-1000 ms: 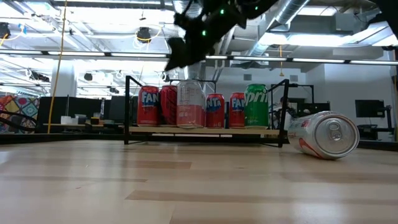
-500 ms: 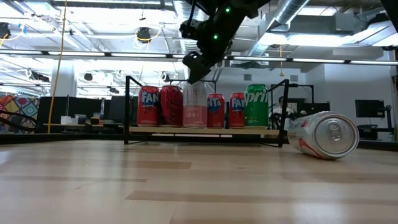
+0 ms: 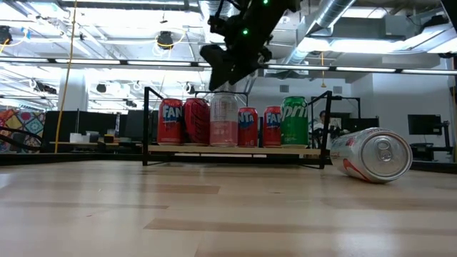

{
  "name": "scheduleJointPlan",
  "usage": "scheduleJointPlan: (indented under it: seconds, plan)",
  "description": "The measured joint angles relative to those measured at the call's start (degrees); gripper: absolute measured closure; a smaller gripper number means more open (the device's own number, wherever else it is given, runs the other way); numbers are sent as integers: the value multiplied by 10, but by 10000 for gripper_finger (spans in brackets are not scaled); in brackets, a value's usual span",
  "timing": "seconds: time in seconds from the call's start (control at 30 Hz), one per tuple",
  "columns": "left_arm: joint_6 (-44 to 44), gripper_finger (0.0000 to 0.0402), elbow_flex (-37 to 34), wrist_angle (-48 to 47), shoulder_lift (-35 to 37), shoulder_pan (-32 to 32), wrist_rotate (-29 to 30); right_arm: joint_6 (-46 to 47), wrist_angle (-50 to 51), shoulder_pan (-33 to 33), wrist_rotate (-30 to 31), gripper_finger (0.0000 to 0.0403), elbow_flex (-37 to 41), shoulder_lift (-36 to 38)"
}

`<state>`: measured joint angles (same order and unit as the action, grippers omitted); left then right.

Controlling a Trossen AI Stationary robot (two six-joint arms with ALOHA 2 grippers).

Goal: Place canned beverage on shelf
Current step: Adjust the orange white soda can on the shelf

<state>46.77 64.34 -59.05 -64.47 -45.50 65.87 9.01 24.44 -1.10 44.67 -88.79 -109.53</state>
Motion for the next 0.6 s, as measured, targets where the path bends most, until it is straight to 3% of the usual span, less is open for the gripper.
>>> scheduleJointPlan:
  seconds: [0.23, 0.6]
  plan:
    - [0, 77, 0, 0, 0, 0, -11, 133, -64, -37, -22, 97, 0, -1]
    - [0, 77, 0, -1, 0, 0, -11, 163, -63, -50, -19, 97, -1, -33]
